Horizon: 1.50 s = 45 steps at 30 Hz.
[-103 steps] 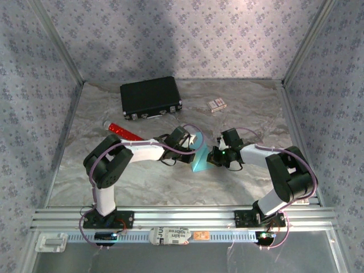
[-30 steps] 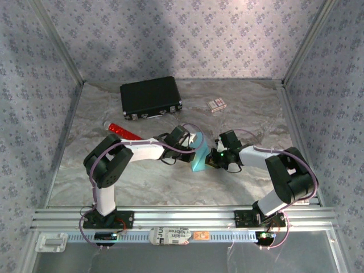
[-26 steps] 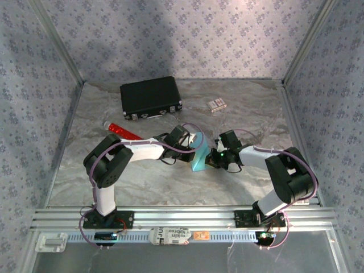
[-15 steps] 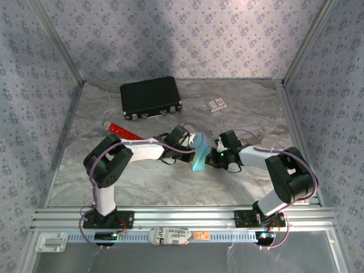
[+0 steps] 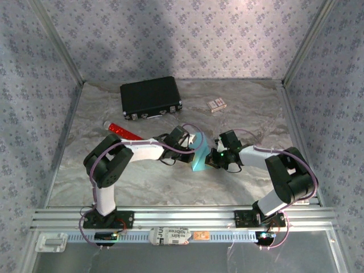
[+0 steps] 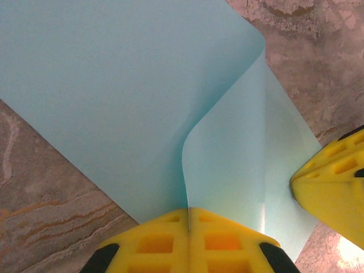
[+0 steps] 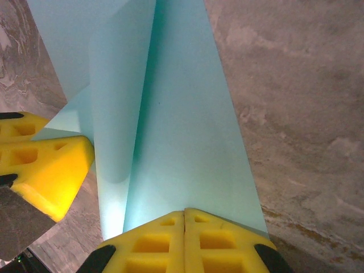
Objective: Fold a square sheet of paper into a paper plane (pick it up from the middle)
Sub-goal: Fold the triangle a second time at the center of the table.
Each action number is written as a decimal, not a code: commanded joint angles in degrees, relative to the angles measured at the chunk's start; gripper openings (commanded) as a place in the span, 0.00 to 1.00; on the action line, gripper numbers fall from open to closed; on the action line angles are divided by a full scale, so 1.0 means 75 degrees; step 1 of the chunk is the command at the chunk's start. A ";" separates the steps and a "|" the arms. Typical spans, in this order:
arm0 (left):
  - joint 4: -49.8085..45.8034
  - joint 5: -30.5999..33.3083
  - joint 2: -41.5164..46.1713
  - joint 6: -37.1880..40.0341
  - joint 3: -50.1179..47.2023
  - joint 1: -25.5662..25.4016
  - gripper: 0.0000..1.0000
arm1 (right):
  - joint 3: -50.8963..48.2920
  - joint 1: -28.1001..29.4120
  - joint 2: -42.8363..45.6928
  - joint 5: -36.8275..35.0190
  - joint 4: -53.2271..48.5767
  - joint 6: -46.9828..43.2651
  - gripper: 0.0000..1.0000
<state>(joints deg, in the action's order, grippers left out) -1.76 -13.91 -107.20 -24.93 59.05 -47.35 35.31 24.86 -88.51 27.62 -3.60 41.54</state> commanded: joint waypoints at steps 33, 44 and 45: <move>0.0086 -0.0116 -0.0049 0.0229 0.0172 0.0037 0.05 | -0.0079 -0.0123 -0.0222 -0.0187 -0.0439 -0.0170 0.07; 0.0164 -0.0067 -0.0039 0.0207 0.0174 0.0033 0.05 | -0.0079 -0.0143 -0.0202 -0.0181 -0.0477 -0.0195 0.06; 0.0115 -0.0067 -0.0039 0.0224 0.0212 0.0039 0.05 | -0.0087 -0.0150 -0.0197 -0.0183 -0.0471 -0.0193 0.06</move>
<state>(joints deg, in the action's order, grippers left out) -1.32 -14.31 -107.37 -24.47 59.13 -47.35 35.29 24.25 -88.68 28.27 -3.60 41.08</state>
